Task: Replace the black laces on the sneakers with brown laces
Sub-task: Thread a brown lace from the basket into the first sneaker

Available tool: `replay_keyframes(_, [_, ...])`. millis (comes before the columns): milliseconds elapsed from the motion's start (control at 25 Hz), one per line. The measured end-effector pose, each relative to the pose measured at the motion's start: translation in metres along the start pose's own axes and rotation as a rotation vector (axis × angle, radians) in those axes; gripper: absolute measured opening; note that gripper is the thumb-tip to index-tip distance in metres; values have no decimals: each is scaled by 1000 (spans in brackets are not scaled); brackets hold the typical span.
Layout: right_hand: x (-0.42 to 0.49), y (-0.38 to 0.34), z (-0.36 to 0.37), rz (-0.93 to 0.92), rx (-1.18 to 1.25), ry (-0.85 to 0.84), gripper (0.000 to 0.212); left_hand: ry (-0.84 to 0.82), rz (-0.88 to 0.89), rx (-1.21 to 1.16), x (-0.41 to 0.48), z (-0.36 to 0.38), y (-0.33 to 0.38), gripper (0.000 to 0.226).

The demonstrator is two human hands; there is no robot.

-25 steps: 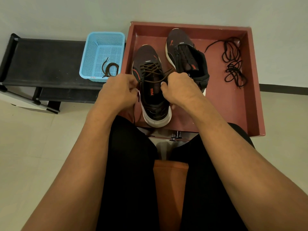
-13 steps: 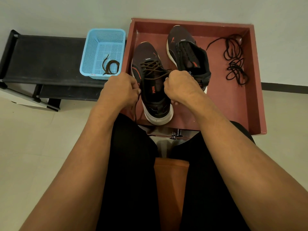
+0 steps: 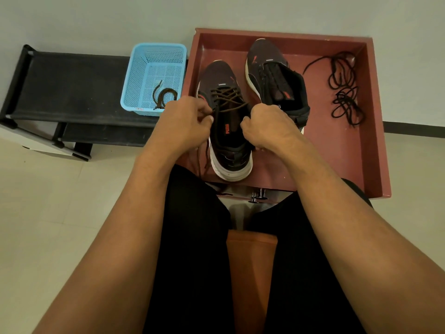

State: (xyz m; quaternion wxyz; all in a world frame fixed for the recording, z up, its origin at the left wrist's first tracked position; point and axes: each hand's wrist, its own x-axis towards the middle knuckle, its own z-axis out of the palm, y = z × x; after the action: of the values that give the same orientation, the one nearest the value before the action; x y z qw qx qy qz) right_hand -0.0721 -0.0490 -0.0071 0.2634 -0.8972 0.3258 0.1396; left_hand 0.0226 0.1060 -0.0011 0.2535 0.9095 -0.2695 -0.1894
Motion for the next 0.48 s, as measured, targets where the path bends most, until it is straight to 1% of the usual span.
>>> replay_keyframes(40, [0,1,0,2,1,-8,28,43,16,-27,2,1,2,7])
replay_keyframes(120, [1,0,0,-2,7,-17,33,90,21,-58,4,3,4,11])
replay_keyframes(240, [-1,-2,0,-11,19,-20,31,97,-34,-22,6,5,-6,14])
replay_keyframes(360, [-2,-3,0,-11,28,-16,32,21,-125,8,6,5,-14,17])
replay_keyframes(480, [-1,-2,-2,-5,35,-19,34,-64,-136,88,4,3,-11,19])
